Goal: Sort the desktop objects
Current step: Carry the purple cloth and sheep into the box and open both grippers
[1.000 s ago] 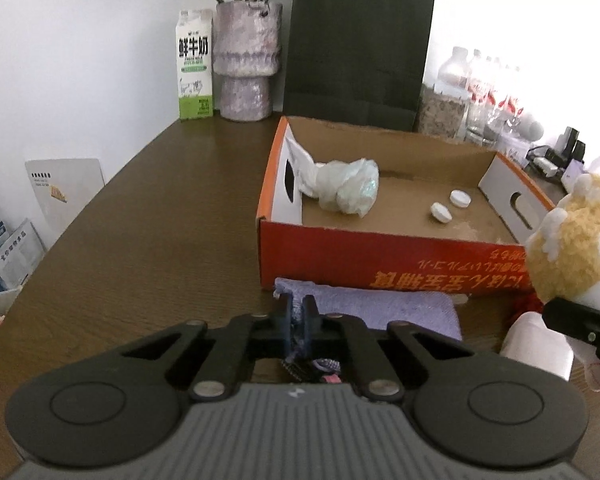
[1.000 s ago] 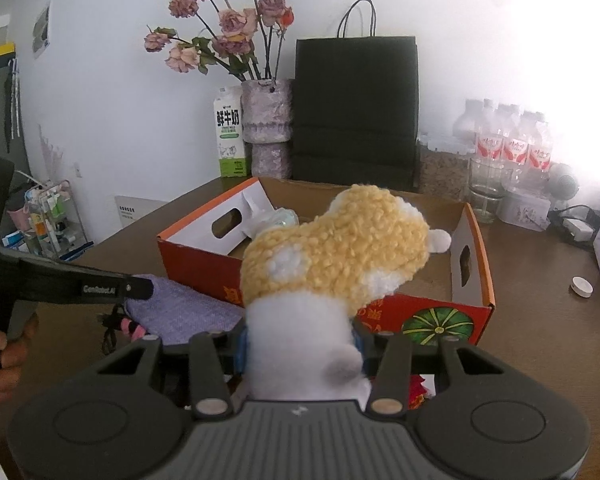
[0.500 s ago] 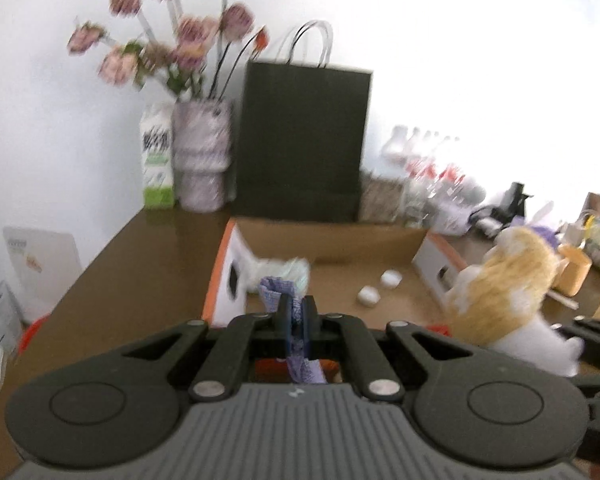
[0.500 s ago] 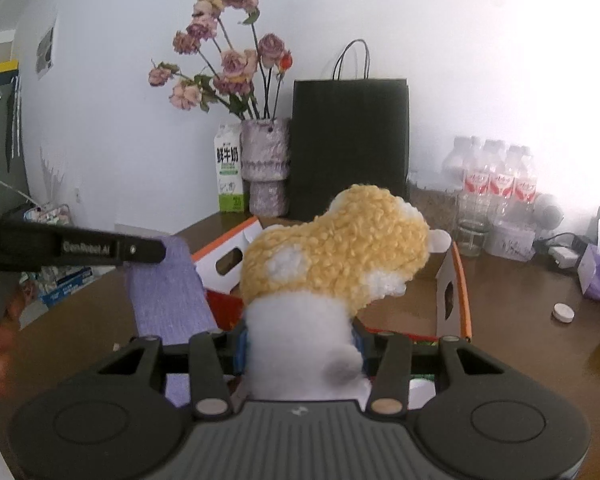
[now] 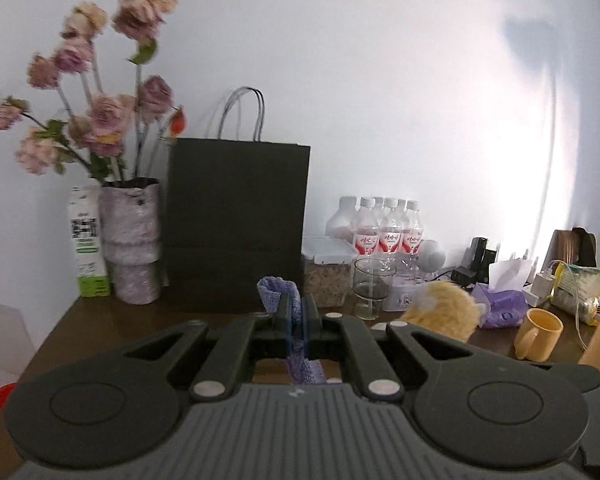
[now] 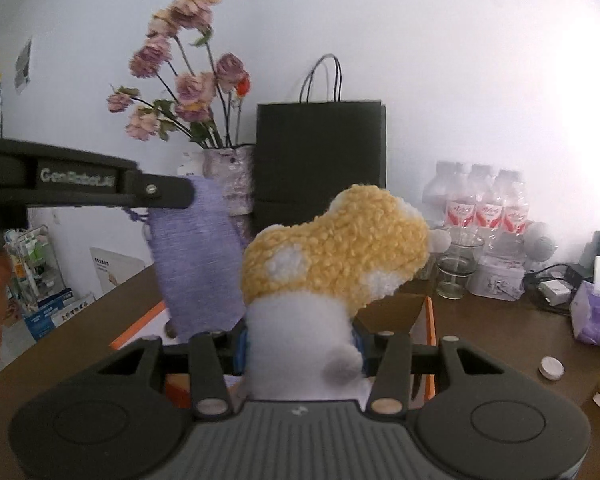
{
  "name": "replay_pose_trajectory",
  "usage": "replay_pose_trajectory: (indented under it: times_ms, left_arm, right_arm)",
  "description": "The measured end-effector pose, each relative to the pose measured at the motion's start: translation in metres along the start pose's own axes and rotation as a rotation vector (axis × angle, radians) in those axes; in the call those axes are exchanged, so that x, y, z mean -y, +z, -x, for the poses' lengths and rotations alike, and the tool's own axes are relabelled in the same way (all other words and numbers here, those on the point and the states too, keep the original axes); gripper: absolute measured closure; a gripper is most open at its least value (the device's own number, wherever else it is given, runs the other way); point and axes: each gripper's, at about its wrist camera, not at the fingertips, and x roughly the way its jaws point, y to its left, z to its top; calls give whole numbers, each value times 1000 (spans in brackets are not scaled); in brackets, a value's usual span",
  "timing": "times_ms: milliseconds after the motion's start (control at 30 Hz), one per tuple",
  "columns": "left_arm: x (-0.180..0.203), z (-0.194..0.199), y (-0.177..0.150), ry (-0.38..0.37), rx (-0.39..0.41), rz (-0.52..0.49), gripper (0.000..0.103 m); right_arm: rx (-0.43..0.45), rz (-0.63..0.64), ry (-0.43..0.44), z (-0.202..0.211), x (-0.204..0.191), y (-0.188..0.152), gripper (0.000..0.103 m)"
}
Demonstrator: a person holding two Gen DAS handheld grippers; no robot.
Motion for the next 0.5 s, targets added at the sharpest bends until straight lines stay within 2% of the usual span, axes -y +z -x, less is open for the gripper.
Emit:
replay_pose_trajectory:
  times_ms: [167, 333, 500]
  left_arm:
    - [-4, -68, 1, 17, -49, -9, 98]
    - [-23, -132, -18, 79, -169, -20, 98]
    - [-53, -166, -41, 152, -285, -19, 98]
  right_arm:
    - [-89, -14, 6, -62, 14, 17, 58]
    - [-247, -31, 25, -132, 31, 15, 58]
    - [-365, -17, 28, -178, 43, 6, 58]
